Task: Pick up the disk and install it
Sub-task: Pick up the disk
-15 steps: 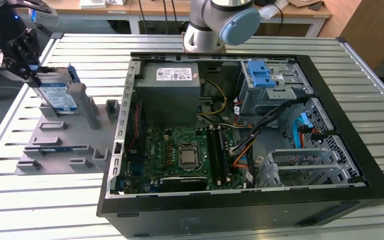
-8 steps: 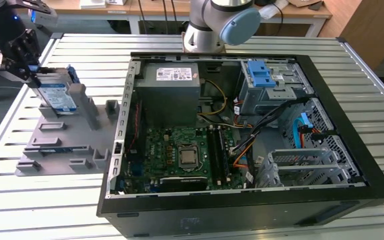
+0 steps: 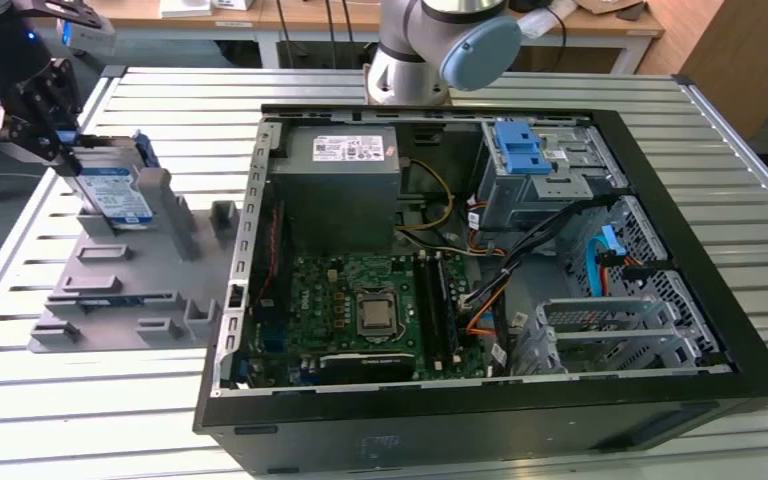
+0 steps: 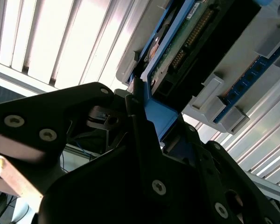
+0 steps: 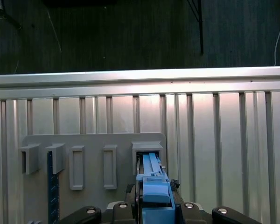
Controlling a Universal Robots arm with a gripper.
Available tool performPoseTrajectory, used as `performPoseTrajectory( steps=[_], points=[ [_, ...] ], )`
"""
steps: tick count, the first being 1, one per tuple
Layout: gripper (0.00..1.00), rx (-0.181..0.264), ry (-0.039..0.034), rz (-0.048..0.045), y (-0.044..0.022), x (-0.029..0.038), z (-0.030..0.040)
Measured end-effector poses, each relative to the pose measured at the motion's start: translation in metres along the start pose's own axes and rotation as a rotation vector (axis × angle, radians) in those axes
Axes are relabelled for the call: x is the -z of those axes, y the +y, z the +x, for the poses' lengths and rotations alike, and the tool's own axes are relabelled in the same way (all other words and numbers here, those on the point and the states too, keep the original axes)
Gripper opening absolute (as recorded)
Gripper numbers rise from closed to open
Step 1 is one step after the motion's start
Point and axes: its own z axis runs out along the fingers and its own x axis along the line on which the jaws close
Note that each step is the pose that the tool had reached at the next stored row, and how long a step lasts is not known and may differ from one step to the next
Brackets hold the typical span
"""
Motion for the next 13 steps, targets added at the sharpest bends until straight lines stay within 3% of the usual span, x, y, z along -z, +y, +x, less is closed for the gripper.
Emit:
performPoseTrajectory(
  steps=[8, 9, 13],
  points=[
    [0.38, 0.000, 0.0000, 0.0001, 0.0000, -0.0001, 0.0000],
    [0.44, 0.000, 0.0000, 0.0002, 0.0000, -0.0001, 0.0000],
    [0.44, 0.000, 0.0000, 0.0001, 0.0000, 0.0000, 0.0000]
  ],
)
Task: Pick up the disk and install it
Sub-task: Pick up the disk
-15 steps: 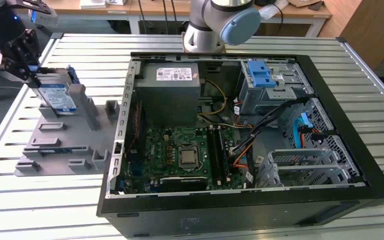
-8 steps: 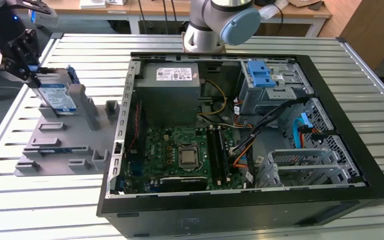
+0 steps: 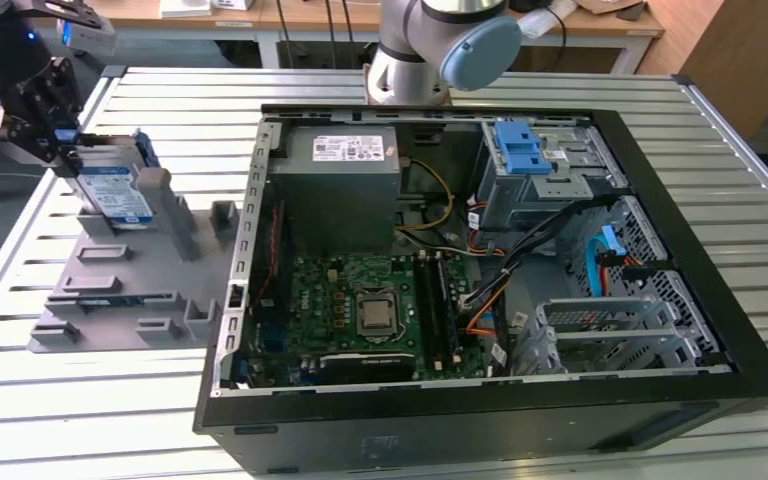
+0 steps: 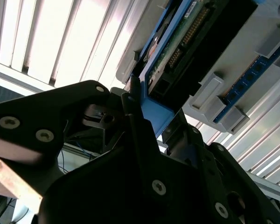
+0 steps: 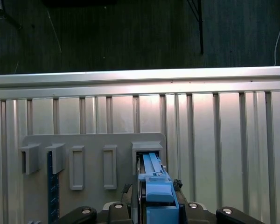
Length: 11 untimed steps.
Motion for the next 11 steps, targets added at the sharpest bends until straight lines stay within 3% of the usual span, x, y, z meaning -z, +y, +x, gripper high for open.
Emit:
performPoseTrajectory(
  steps=[11],
  points=[
    [0.44, 0.000, 0.0001, 0.0000, 0.0000, 0.0006, 0.0001]
  ],
)
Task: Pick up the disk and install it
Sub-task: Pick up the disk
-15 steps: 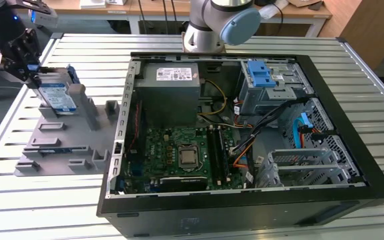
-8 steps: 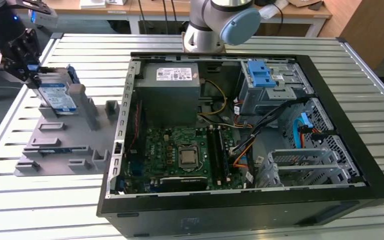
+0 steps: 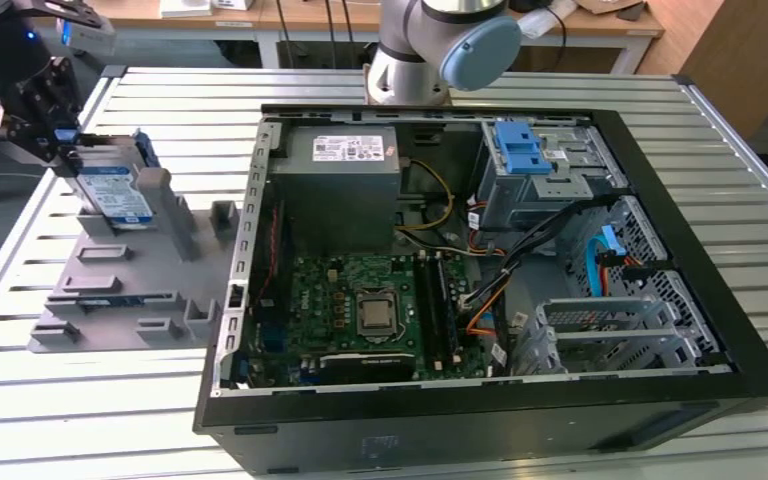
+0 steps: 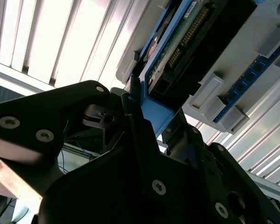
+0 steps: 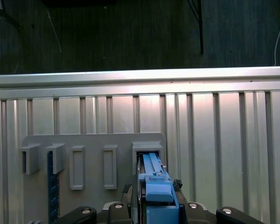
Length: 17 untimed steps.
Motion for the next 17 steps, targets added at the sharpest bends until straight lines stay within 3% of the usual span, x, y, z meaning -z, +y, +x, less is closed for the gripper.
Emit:
performPoseTrajectory(
  steps=[14, 16, 17],
  points=[
    [0.44, 0.000, 0.0010, 0.0000, 0.0000, 0.0000, -0.0015],
    [0.45, 0.000, 0.0010, 0.0000, 0.0000, 0.0000, -0.0015],
    [0.51, 0.000, 0.0010, 0.0001, 0.0000, 0.0000, -0.0015]
  ],
)
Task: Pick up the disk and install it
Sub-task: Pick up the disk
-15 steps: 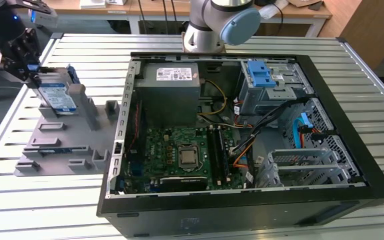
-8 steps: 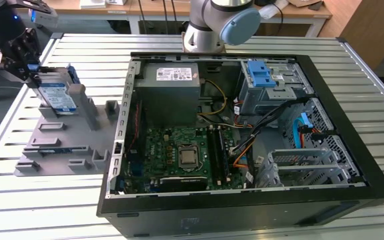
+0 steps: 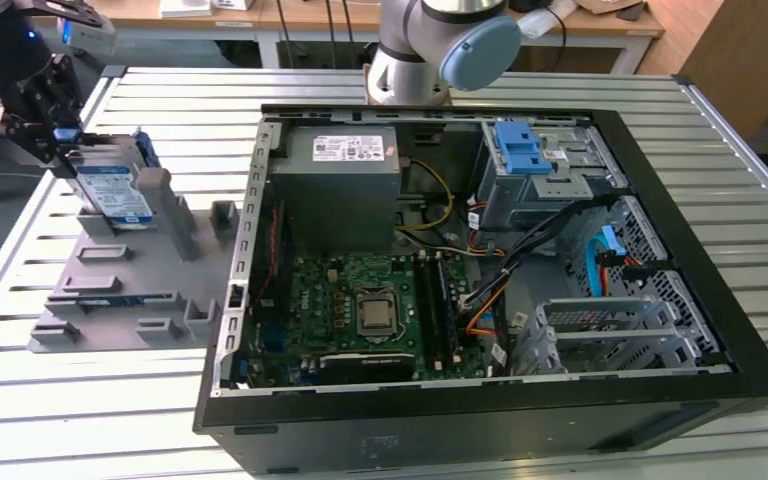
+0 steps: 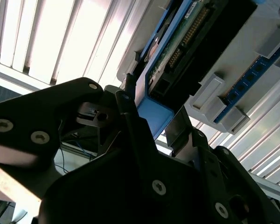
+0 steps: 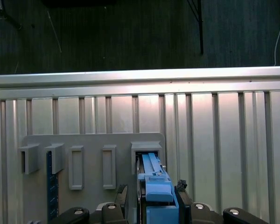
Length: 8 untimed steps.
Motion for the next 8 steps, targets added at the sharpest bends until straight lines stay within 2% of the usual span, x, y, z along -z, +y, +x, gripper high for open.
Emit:
performPoseTrajectory(
  steps=[8],
  points=[
    [0.51, 0.000, 0.0001, 0.0000, 0.0000, 0.0004, 0.0000]
  ],
)
